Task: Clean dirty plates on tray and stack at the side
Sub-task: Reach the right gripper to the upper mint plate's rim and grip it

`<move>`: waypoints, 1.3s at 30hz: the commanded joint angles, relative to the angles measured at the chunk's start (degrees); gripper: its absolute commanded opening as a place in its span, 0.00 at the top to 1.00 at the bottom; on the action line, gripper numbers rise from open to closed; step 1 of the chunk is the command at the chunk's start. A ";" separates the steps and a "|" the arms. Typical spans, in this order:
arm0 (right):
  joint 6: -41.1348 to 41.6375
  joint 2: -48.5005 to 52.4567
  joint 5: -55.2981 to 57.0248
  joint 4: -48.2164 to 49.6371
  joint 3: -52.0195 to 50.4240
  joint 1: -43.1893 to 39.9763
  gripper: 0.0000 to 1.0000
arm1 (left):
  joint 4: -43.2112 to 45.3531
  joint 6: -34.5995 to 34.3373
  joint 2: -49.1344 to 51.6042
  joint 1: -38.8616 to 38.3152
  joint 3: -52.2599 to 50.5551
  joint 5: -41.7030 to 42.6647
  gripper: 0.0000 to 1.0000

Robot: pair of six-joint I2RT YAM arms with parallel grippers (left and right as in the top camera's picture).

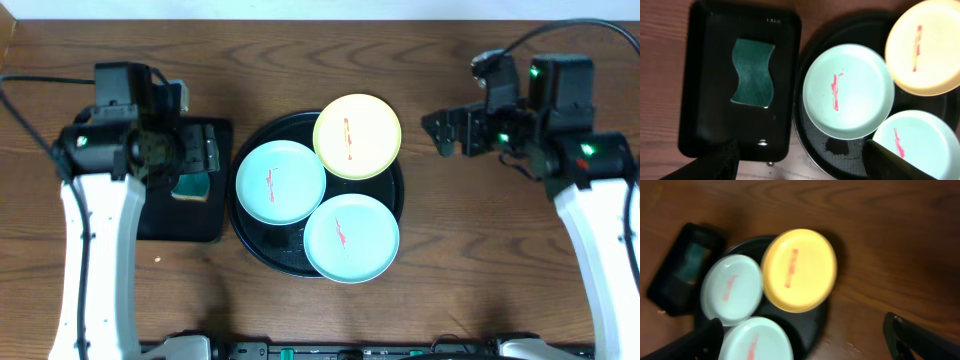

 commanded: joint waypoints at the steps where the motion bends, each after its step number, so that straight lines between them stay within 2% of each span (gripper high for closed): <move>1: 4.81 4.04 -11.32 1.86 1.20 1.07 0.19 | -0.35 -0.04 2.56 -0.17 1.29 1.05 0.21; 2: 5.62 5.05 -11.52 2.36 1.20 1.73 0.26 | -0.33 -0.04 3.34 -0.17 1.29 1.03 0.21; 6: 11.06 9.16 -7.30 3.02 1.20 6.88 0.32 | 0.33 -0.04 5.75 -0.15 1.29 -0.52 0.21; 13: 23.37 12.76 8.79 3.06 1.20 19.17 0.34 | 0.24 -1.03 6.88 -0.04 1.29 -1.88 0.21; 16: 28.68 14.60 14.95 3.19 1.20 24.04 0.36 | -0.63 -7.76 6.86 -0.04 1.29 -10.08 0.21; 20: 32.87 18.80 19.80 4.37 1.25 29.27 0.36 | -1.31 -9.60 6.86 0.35 1.29 -15.32 0.21; 28: 35.32 29.79 17.07 5.55 5.01 31.34 0.50 | -0.13 -9.49 6.88 2.29 1.27 -16.24 0.21; 34: 35.36 35.43 17.35 5.16 8.33 31.41 0.67 | 1.68 -9.25 6.88 3.78 1.27 -16.41 0.21; 39: 35.34 38.21 18.93 4.44 8.33 31.41 0.69 | 2.43 -9.07 6.88 4.48 1.27 -16.41 0.21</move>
